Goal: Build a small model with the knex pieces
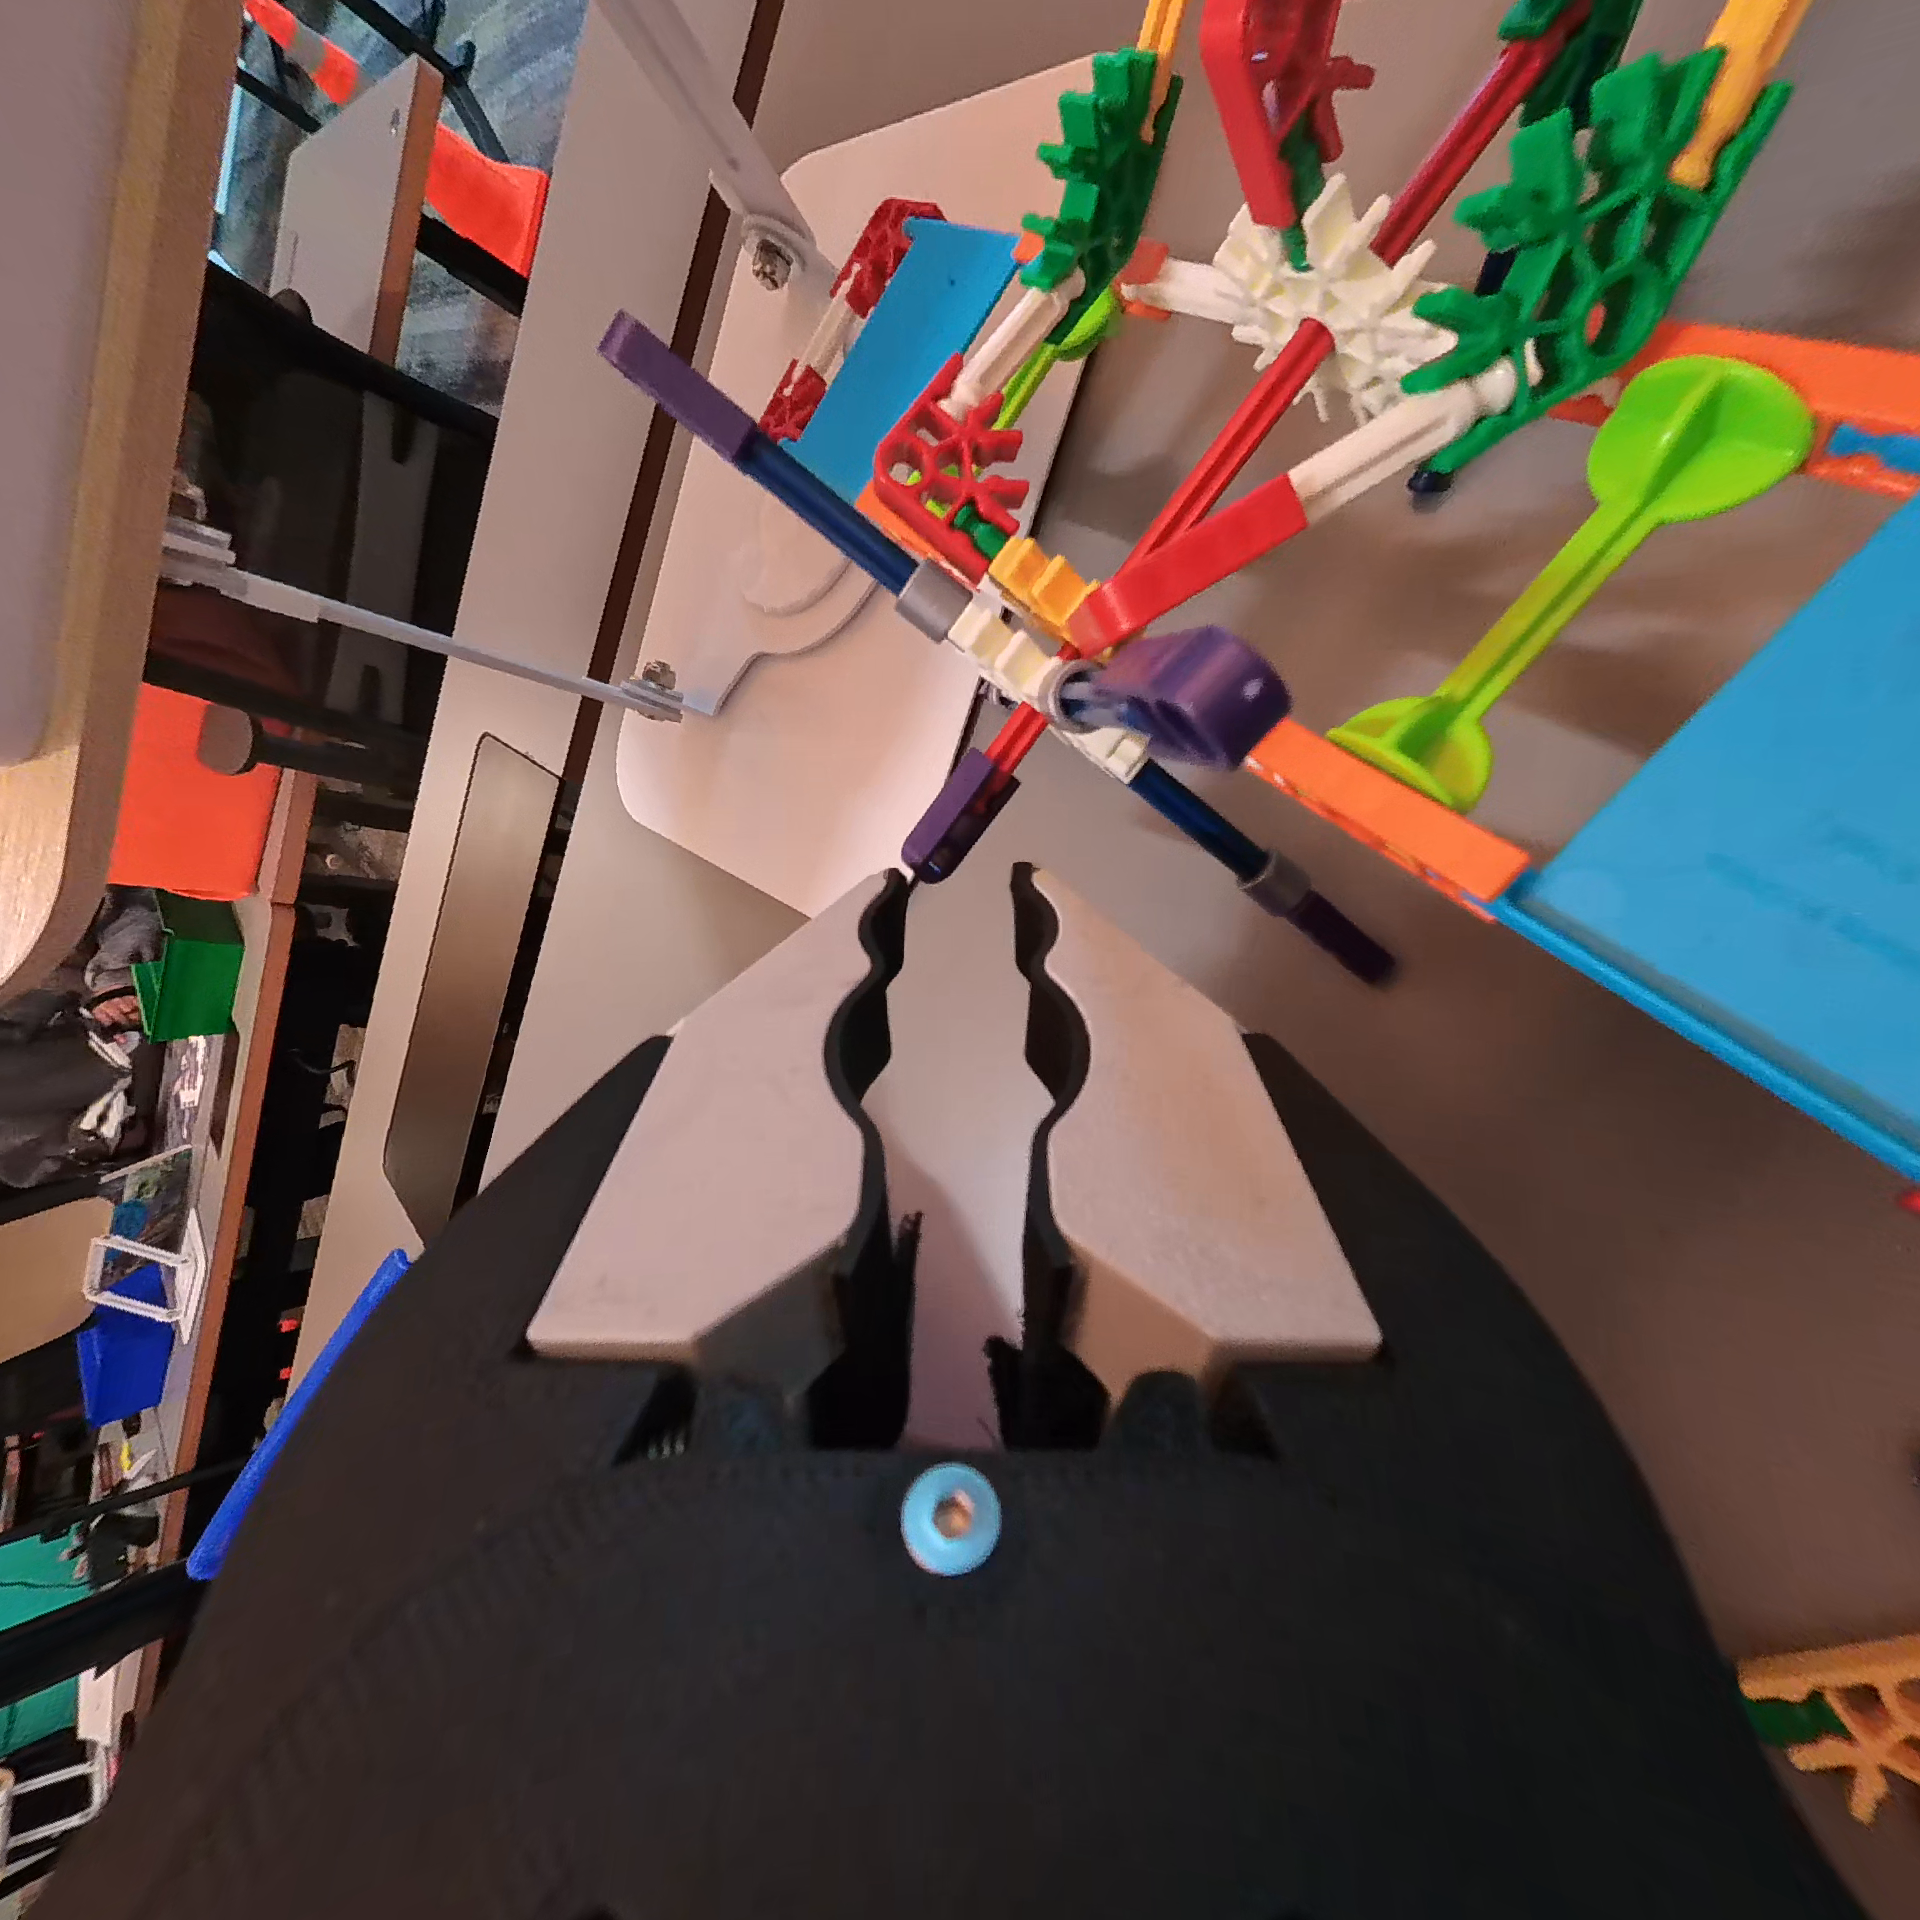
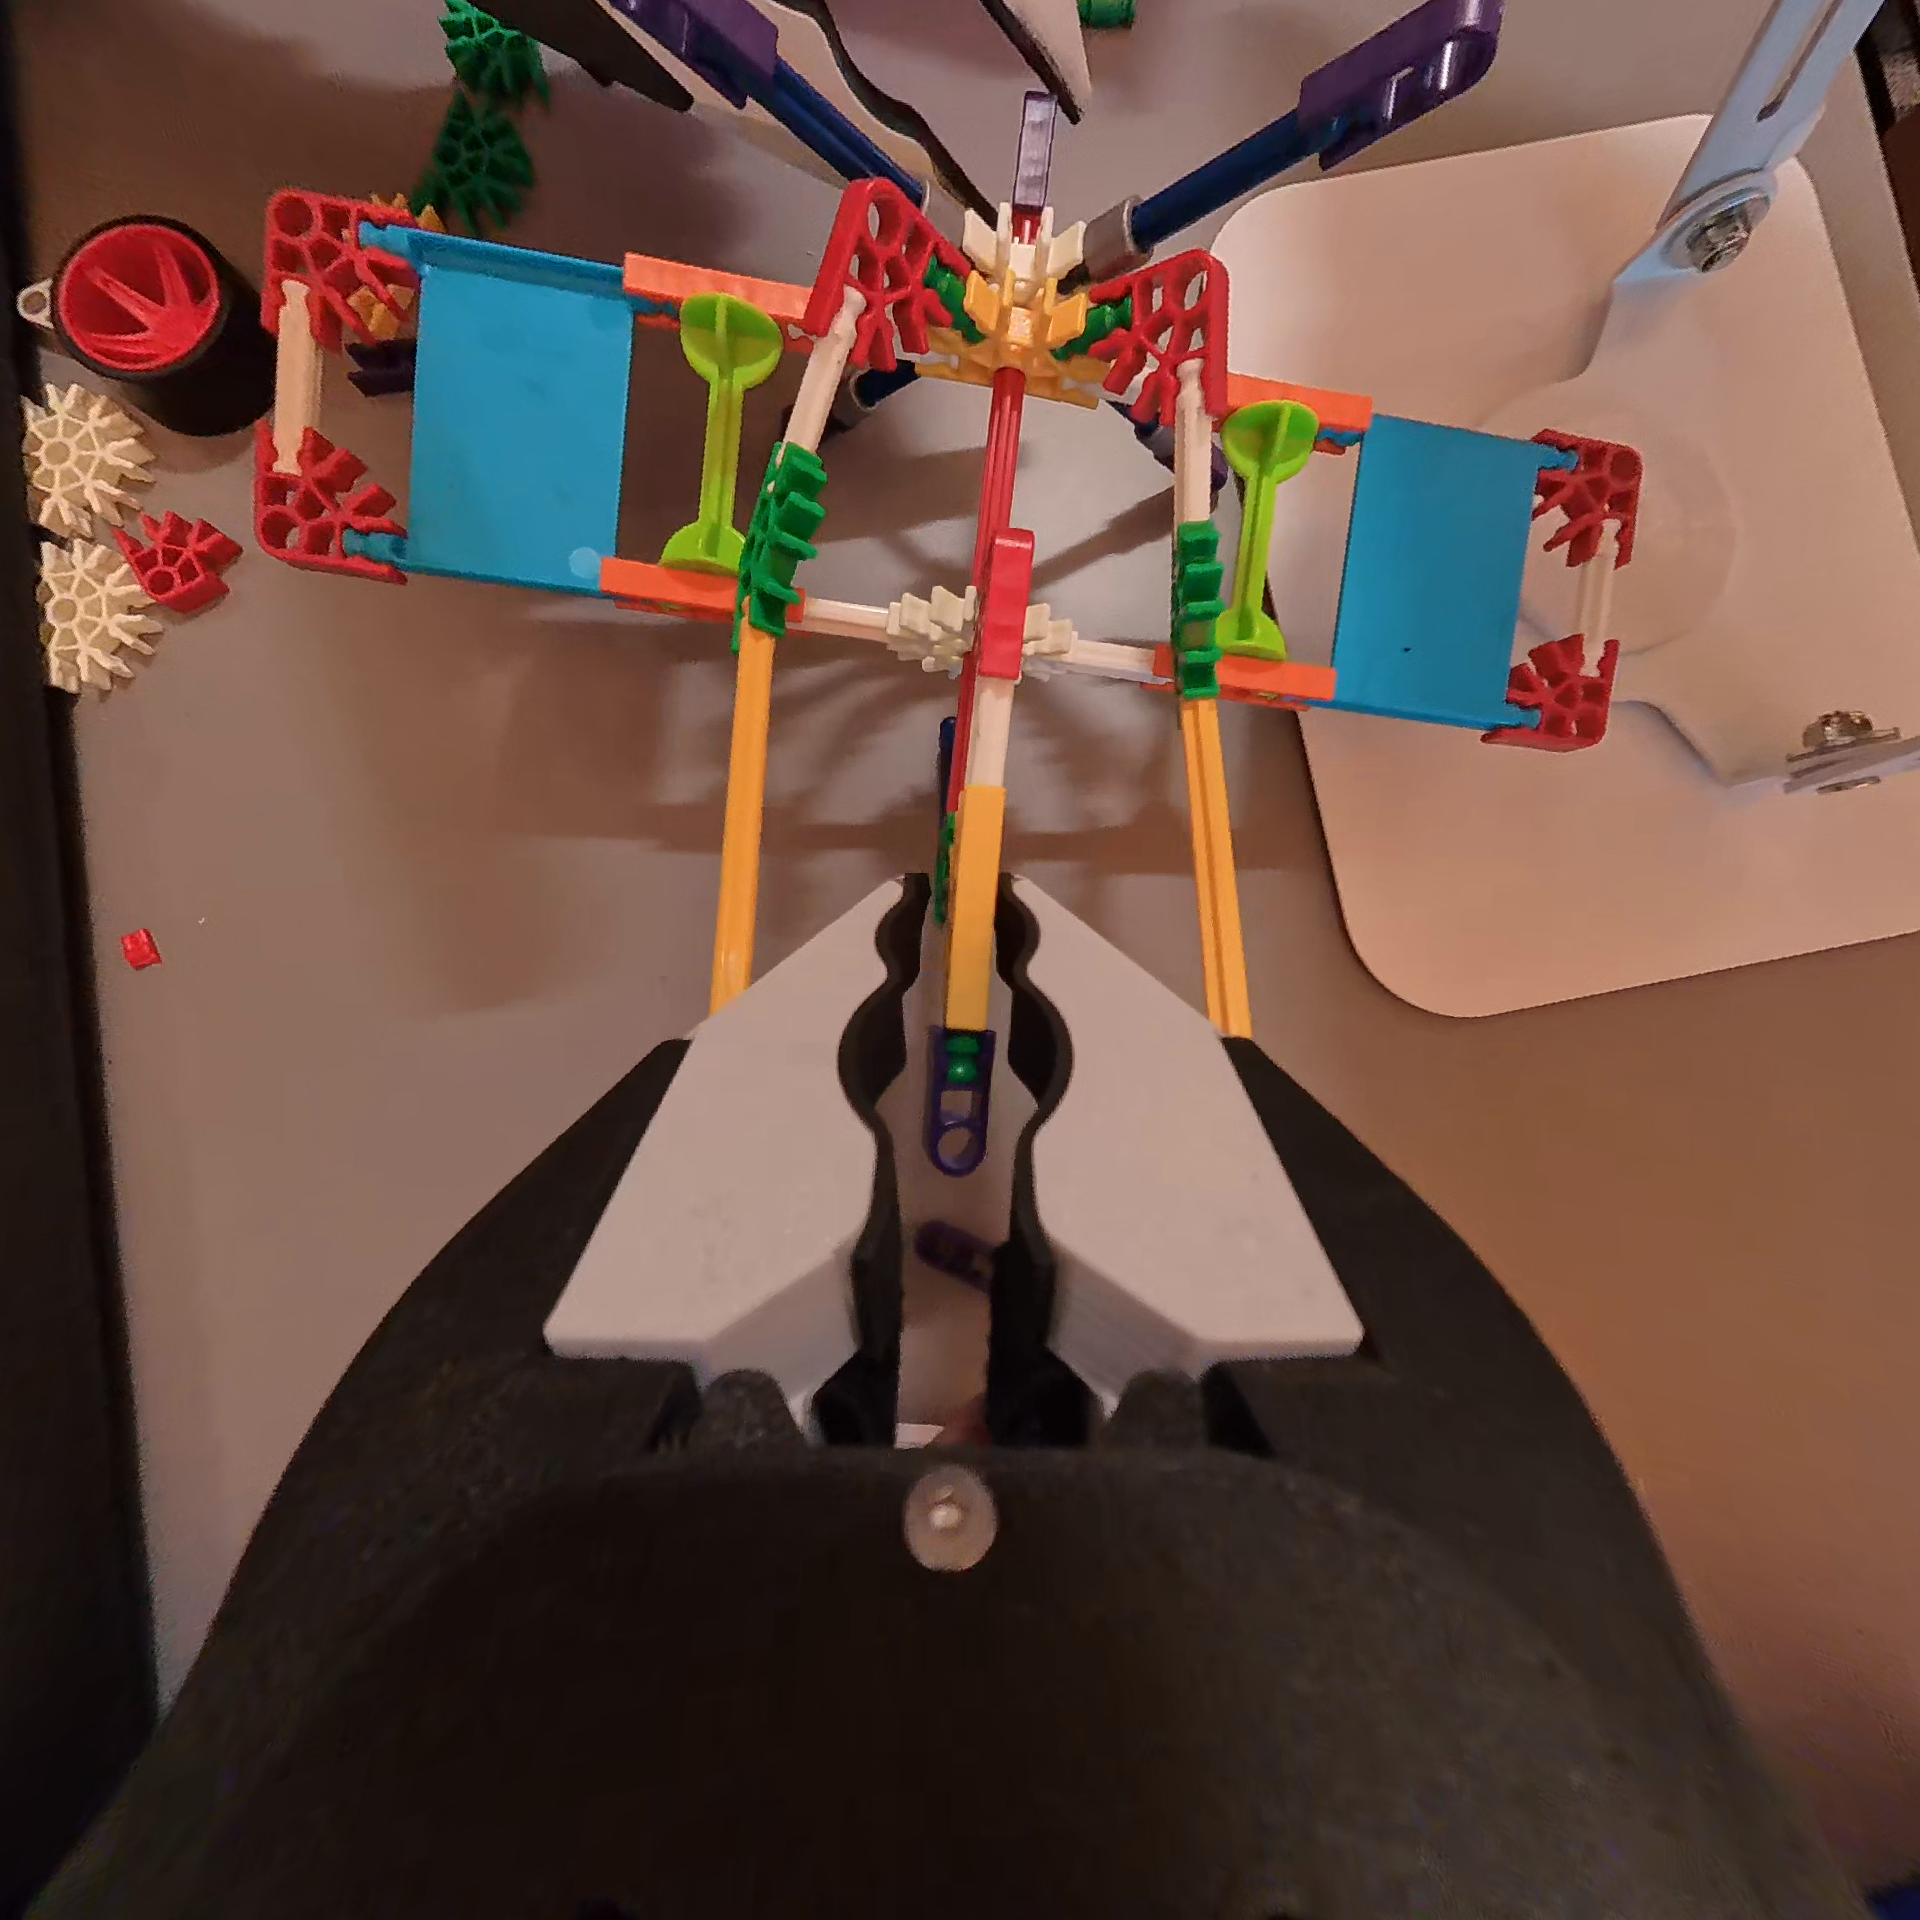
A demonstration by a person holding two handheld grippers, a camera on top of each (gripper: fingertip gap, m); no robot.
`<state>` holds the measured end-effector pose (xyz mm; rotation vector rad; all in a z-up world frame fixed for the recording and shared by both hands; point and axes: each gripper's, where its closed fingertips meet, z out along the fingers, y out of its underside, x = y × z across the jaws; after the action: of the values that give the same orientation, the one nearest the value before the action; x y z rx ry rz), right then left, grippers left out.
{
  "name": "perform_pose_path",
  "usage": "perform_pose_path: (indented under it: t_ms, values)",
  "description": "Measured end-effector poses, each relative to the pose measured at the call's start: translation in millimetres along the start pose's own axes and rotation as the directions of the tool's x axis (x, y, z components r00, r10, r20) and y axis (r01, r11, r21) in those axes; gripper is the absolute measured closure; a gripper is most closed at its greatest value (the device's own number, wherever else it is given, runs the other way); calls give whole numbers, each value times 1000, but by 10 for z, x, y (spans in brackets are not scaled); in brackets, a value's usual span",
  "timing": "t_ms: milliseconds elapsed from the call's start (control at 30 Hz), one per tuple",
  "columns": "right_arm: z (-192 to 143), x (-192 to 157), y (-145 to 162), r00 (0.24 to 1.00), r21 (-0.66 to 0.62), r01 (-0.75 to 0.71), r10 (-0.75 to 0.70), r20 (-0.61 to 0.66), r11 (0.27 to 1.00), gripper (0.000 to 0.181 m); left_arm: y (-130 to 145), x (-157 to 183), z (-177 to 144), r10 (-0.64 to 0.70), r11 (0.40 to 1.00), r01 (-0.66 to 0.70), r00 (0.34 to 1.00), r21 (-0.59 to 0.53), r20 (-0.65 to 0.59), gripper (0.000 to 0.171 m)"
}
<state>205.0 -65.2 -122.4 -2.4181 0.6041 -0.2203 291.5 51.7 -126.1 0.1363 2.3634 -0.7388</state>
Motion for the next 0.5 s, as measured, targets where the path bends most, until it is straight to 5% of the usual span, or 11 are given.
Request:
perform_pose_path:
  t_ms: [500]
  values:
    - [3, 8, 22, 1000, -2, -4, 4, 2, 1000, 167, 32, -14, 7, 4, 1000, -4, 1000, -14, 8, 146]
